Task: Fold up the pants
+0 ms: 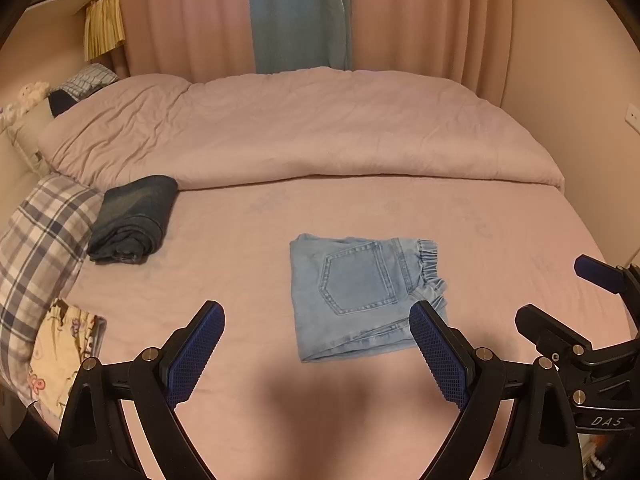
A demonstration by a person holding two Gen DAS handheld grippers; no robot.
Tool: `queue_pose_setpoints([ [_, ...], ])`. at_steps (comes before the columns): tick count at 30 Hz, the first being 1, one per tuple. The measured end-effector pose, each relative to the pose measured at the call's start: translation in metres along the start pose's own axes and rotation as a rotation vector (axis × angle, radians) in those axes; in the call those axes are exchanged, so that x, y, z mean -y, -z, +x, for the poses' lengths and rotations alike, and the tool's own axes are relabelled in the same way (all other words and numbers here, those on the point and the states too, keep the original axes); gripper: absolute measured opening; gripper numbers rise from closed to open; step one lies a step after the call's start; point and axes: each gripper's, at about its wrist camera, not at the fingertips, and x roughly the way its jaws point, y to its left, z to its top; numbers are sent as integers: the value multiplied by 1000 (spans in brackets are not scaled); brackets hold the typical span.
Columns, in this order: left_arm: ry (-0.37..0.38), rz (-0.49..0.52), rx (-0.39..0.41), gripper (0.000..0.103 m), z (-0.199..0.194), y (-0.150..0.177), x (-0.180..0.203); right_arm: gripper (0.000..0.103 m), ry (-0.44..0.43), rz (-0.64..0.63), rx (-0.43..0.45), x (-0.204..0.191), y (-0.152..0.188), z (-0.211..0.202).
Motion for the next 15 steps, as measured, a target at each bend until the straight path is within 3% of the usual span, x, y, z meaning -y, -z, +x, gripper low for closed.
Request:
queue_pose_setpoints([
  [15,7,2,-8,94,2,2,-1,103,5,-5,-9,0,2,2],
])
